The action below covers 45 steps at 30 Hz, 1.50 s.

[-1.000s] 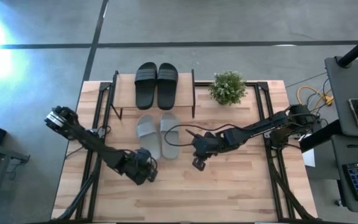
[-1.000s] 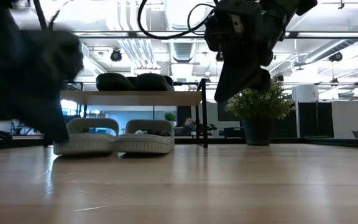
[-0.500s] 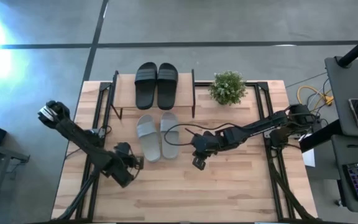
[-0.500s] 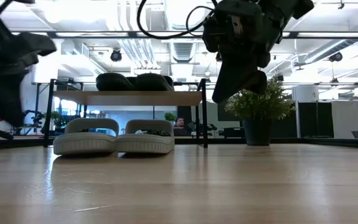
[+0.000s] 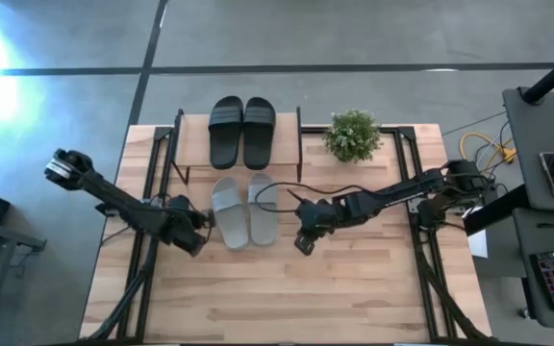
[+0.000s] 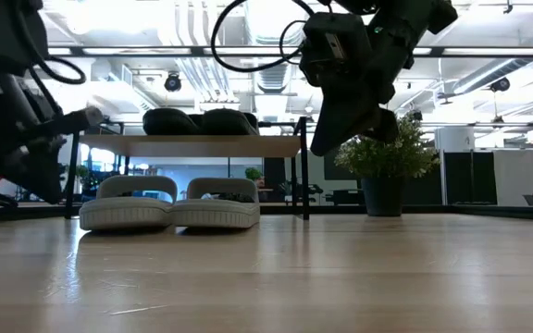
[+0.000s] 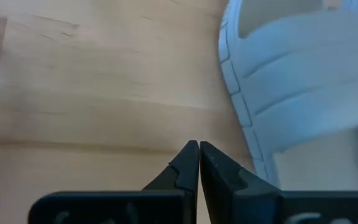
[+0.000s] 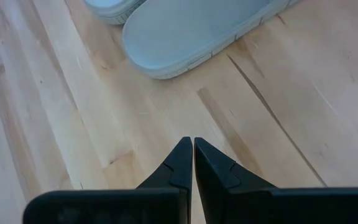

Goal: Pick and place slides into the shelf
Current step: Adjust the pair of grey slippers

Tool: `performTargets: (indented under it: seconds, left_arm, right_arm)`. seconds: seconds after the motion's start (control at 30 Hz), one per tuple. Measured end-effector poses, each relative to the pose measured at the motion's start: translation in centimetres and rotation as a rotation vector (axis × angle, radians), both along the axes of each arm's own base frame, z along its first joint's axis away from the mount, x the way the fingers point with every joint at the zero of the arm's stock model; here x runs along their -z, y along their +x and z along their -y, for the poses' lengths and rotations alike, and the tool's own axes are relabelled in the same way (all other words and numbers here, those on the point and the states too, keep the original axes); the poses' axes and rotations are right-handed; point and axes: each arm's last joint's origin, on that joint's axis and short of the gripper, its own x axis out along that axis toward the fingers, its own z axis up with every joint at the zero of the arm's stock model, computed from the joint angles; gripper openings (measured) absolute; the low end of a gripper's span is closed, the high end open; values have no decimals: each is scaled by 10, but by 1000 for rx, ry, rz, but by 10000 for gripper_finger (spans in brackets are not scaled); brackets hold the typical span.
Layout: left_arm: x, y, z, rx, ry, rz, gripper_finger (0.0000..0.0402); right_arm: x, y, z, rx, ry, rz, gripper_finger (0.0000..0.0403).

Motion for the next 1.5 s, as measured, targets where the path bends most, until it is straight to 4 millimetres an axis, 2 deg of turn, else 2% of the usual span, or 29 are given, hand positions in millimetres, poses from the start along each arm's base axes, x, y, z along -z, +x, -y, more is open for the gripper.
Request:
performTargets:
  seconds: [0.23, 0.4, 0.73, 0.87, 1.03, 1.17, 1.27, 1.4, 1.5]
  left_arm:
    - [19, -1, -14, -78, 24, 131, 0]
    - [30, 8, -19, -83, 39, 203, 0]
    - [34, 18, -26, -164, 197, 287, 0]
    - [32, 18, -25, -86, 225, 241, 0]
    - [14, 24, -14, 108, 202, 219, 0]
    - [-15, 28, -1, 214, 202, 285, 0]
    - [-32, 20, 2, 253, 217, 202, 0]
    - [-42, -4, -7, 167, 201, -15, 0]
    - [-67, -8, -3, 187, 209, 18, 0]
  right_arm:
    - [0, 0, 1, 3, -5, 1, 8]
    - [0, 1, 5, 9, -9, 4, 8]
    - [-1, 2, 5, 19, -2, 12, 8]
    - [-2, 3, 5, 20, 1, 30, 8]
    - [-3, 4, 5, 28, 9, 45, 8]
    - [-1, 4, 6, 0, 6, 40, 8]
    - [6, 6, 8, -31, 44, 18, 8]
    - [19, 11, 14, -17, 50, -13, 8]
    - [33, 18, 20, -12, 40, -23, 8]
